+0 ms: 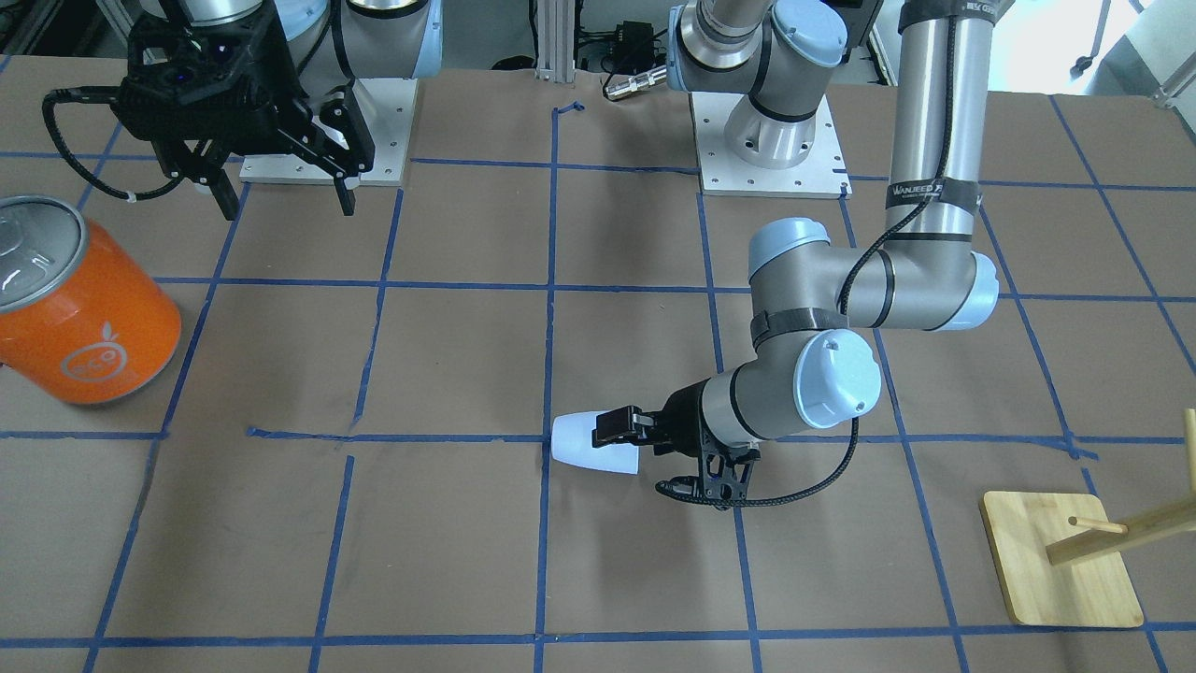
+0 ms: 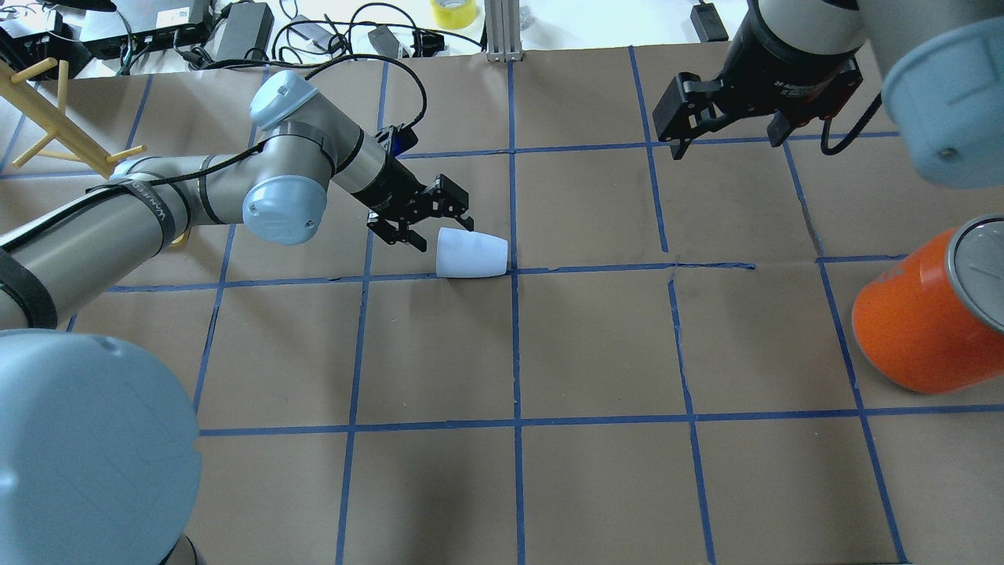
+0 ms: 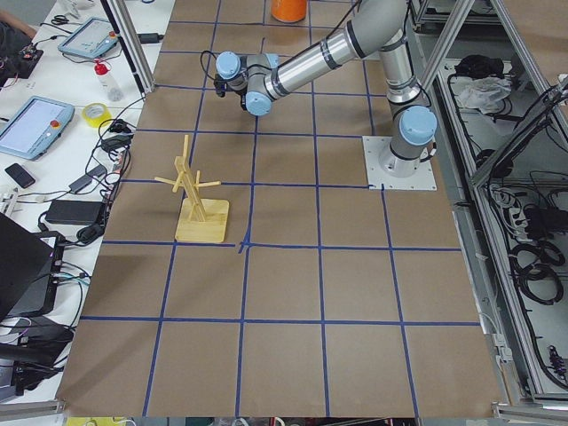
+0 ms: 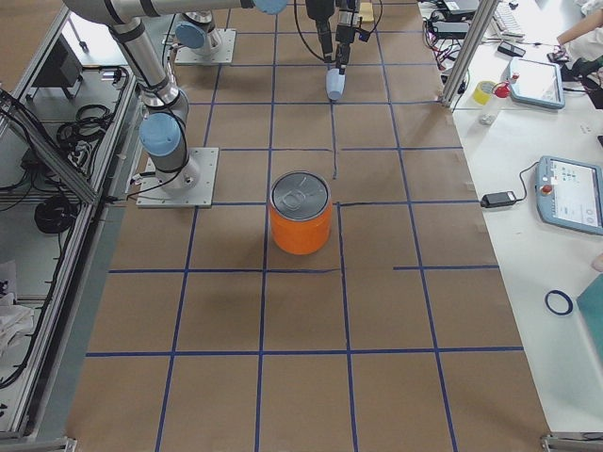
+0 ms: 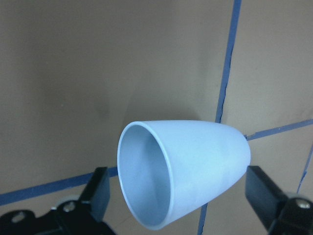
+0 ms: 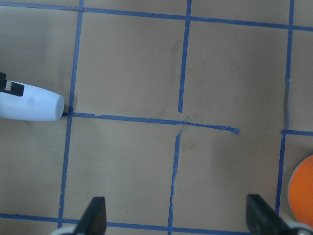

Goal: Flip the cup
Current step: 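Lower the left gripper onto the cup's closed end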

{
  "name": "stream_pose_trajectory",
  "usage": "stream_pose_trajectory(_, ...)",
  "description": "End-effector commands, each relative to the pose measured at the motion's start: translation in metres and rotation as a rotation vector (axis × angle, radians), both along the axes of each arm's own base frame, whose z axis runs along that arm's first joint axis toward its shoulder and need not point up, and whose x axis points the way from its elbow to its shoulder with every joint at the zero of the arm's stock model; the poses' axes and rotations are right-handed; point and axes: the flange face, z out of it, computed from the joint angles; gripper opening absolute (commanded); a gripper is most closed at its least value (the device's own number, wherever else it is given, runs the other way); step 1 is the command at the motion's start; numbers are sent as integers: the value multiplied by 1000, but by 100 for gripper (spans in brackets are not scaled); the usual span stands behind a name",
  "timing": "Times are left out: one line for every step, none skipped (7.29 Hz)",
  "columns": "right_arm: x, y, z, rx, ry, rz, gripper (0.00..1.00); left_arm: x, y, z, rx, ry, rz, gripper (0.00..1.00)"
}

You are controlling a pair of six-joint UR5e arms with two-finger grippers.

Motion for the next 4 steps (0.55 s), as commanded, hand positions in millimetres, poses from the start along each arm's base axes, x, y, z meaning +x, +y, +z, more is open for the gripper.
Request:
stream_pose_trajectory(-1,5,-2,32,11,-3,100,-20,6,-4,7,-6,-26,94)
stream_pose_trajectory(-2,5,-1,34,15,-7,100,-21,7,-3,10,-4,-20,56)
stream_pose_trajectory(-2,5,-1,34,15,-7,100,-21,9,7,2,-1,-16,7)
stream_pose_trajectory(-2,5,-1,31,12,-7,100,-20,10,11,-1,-7,-17,0)
